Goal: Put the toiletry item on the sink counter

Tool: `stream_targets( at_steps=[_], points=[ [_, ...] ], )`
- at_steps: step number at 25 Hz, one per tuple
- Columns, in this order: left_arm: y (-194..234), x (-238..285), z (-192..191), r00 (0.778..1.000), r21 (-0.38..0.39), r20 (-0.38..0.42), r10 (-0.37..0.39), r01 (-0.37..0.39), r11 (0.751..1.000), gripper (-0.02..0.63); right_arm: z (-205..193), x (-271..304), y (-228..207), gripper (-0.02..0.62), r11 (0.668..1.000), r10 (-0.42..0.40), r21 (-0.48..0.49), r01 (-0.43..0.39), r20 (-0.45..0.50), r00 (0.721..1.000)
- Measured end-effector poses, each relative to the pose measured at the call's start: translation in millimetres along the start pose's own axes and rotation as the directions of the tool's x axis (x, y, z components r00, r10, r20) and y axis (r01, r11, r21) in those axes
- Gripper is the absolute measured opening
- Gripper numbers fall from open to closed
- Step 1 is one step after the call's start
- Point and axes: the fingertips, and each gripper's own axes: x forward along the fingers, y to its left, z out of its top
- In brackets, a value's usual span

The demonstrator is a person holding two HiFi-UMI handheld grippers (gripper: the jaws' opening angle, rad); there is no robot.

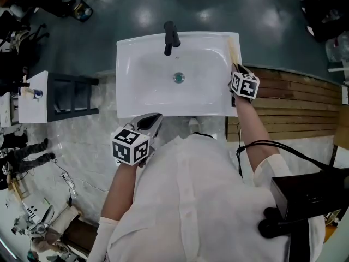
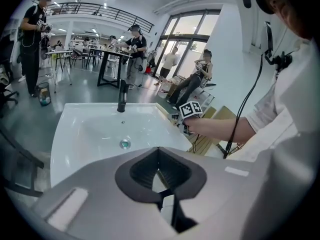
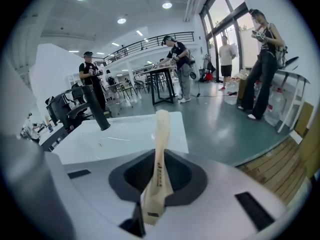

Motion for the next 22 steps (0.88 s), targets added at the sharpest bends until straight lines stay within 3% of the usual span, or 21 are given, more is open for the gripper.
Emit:
stream_targets(
  at_steps=[14, 22],
  points=[
    [4, 9, -2, 1.000, -0.035, -0.006, 0.007, -0.007, 0.999, 0.006, -8, 18, -2, 0.049, 1.000, -0.022, -0.003, 0.021, -0.042, 0.999],
    [11, 8, -2, 1.000, -0.037, -0.012, 0.022, -0.022, 0.999, 0.006, -10, 24, -4, 0.115, 1.000, -0.030, 0.003, 0.030, -0.048, 0.998]
  ],
)
